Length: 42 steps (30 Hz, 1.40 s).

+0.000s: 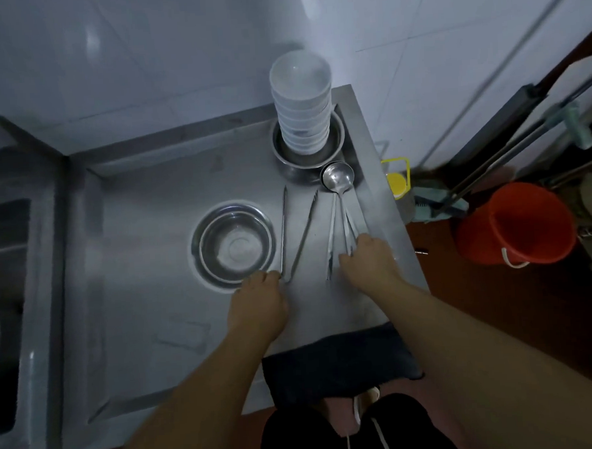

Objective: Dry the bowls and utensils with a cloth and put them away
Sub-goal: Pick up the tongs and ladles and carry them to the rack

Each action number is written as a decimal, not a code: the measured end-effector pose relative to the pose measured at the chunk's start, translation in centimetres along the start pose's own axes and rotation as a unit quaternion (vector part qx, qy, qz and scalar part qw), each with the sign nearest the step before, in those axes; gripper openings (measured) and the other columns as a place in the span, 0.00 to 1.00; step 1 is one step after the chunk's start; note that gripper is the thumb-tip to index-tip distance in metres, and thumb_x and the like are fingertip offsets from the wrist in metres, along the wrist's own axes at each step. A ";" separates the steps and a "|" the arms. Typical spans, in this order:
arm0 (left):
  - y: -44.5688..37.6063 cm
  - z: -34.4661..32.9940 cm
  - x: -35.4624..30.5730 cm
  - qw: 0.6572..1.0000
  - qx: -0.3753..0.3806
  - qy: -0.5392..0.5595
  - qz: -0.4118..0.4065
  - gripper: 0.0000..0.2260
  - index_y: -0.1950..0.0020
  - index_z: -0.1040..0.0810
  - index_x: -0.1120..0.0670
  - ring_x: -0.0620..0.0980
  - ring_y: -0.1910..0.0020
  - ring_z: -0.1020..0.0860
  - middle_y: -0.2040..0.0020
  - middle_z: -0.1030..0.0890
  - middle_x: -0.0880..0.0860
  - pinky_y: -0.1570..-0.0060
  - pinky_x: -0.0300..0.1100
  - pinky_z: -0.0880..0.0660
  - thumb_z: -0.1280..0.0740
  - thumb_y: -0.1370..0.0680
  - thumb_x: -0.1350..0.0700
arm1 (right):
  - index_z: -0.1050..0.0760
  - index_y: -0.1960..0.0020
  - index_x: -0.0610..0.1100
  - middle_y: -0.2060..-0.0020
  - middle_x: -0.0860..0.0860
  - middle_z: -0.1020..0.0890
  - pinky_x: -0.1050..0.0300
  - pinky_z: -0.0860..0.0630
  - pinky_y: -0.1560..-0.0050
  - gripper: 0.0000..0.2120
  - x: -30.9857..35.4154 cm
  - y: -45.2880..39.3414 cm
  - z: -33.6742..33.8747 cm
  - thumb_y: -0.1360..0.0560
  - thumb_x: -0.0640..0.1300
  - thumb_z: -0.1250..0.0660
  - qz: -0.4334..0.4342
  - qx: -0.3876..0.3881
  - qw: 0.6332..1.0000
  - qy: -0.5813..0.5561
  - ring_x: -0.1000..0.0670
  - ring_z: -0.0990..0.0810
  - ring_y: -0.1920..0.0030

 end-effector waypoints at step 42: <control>-9.0 -0.7 -1.6 0.993 -0.017 0.100 0.053 0.22 0.29 0.28 0.57 0.60 0.36 0.26 0.35 0.24 0.58 0.39 0.55 0.26 0.34 0.18 0.48 | 0.26 0.39 0.36 0.40 0.35 0.19 0.47 0.22 0.46 0.12 1.9 -8.8 -1.7 0.21 0.39 0.37 -0.084 -0.015 0.994 -0.061 0.33 0.19 0.40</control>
Point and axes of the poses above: each hand's wrist, its own y-axis away from the middle knuckle, its own z-axis out of the back of the hand, x = y × z, the point moved 1 cm from there along -y, towards the middle knuckle
